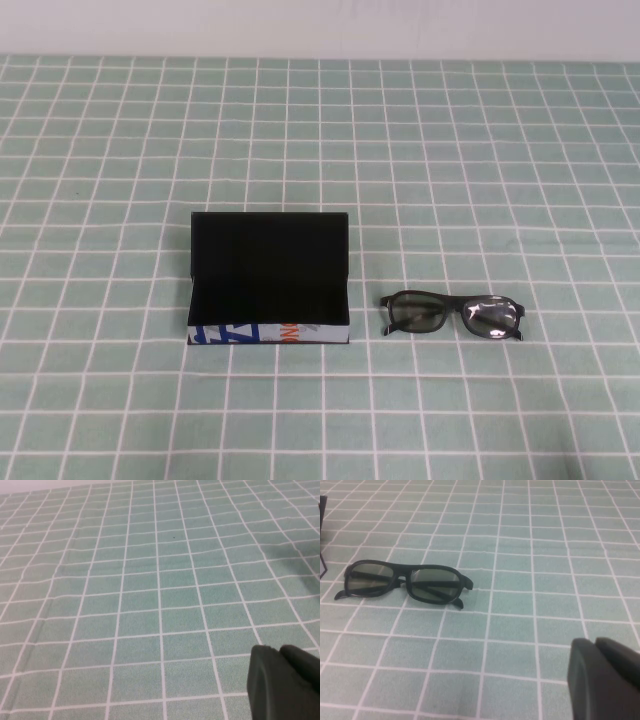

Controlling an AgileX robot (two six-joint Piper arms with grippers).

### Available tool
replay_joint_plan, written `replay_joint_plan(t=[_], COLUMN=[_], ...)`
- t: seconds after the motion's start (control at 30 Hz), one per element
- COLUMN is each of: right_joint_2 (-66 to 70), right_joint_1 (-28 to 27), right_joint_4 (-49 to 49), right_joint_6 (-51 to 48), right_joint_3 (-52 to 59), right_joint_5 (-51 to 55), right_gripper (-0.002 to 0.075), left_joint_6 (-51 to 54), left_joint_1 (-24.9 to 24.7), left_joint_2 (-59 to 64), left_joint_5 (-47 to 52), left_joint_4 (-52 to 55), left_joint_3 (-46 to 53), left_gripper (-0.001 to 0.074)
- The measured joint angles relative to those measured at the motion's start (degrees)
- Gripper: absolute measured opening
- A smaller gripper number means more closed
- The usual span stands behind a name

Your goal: Return glasses to glasses case

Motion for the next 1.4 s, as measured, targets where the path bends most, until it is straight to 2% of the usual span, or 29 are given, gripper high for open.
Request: replay_joint_plan(t=[1.0, 1.2, 1.4], right_joint_2=[0.00, 0.00, 0.00], right_joint_1=[0.00, 0.00, 0.00], right_joint_4=[-2.43, -2.66, -2.66], right_joint_6=[0.00, 0.00, 0.00], right_joint_3=[0.00, 0.00, 0.00], right_joint_5=[-0.72, -9.65, -28.29], right_gripper=[-0.0013, -0.0013, -0.0013], left_joint_6=[0.00, 0.00, 0.00], left_joint_1=[0.00, 0.00, 0.00], left_joint_2=[0.00, 0.00, 0.00], left_joint_5=[0.00, -2.95, -14.55], left_joint_4=[0.35, 0.35, 0.25], left_joint_3=[0.00, 0.10, 0.10], left_gripper=[-0.0002, -0.0002, -0.0002])
